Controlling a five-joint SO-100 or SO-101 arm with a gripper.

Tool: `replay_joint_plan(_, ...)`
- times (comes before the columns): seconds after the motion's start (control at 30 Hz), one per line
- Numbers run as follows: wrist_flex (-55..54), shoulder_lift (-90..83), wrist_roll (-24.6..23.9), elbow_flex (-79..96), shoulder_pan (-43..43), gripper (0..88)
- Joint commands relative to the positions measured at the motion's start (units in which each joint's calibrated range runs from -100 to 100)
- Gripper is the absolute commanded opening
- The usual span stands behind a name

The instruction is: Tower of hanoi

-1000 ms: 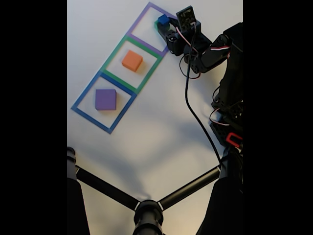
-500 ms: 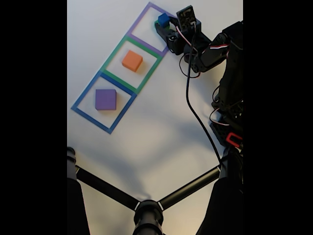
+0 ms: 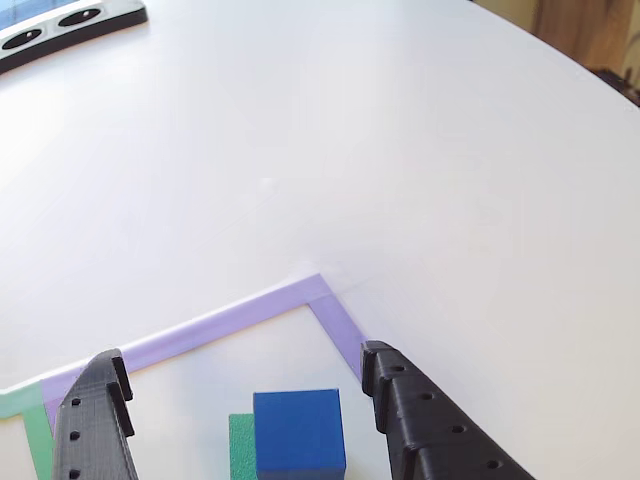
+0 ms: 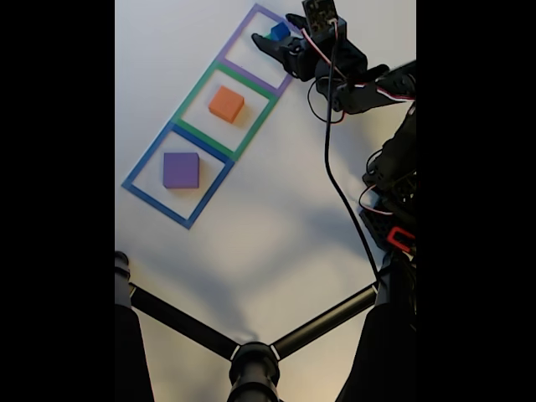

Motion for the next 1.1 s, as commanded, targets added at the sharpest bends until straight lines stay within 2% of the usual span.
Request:
replay_joint_plan(0.0,17.0,-15.67,0.0,-4.77,0.38,23.7)
replay_joint_plan(0.1,31.49,-24.16,0.0,-9.13,0.23,10.3)
replay_joint_plan(0.27,55.45,-34.74,0.0,-19.58,-0.61,0.4)
replay_joint_plan(0.47,86.04,-40.91,0.0,-38.21,-2.36,0.4)
replay_joint_plan(0.73,115.1,-43.07,0.0,-57.75,-6.02,1.1)
replay_joint_plan(0.87,122.54,-43.07,0.0,-61.66,-9.07,2.8)
replay_joint_plan(1.0,124.08,-43.23,0.0,-61.47,-11.51,4.5)
replay_joint_plan(1.03,124.24,-43.07,0.0,-61.29,-12.05,7.1)
replay_joint_plan(1.07,123.51,-43.07,0.0,-60.38,-12.58,14.6)
